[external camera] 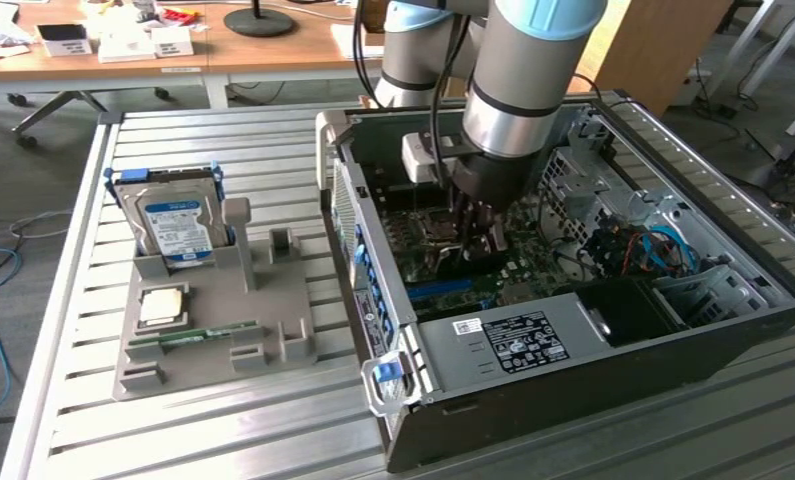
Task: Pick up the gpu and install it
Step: 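Insert the gpu into the slot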
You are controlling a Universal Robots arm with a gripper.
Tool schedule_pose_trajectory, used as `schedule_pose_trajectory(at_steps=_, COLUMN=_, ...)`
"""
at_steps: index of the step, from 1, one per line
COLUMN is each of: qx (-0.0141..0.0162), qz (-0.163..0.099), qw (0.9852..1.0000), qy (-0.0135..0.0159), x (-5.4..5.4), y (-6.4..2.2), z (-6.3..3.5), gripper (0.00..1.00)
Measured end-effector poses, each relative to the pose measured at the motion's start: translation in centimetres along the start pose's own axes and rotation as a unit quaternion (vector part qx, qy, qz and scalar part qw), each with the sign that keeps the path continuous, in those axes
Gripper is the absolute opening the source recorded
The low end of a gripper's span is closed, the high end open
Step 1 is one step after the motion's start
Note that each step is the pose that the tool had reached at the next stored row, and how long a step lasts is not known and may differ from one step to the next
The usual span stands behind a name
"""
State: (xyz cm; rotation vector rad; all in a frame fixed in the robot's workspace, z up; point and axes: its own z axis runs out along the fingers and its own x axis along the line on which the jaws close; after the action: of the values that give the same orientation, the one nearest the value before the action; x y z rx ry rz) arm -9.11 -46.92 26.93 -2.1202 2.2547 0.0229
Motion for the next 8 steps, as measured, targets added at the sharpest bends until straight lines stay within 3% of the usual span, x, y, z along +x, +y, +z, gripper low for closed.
schedule_pose_trajectory(at_steps=8, qx=0.0000, qz=0.000, qw=1.0000, qy=0.0003, x=0.02, y=0.02, z=0.33, gripper=0.27)
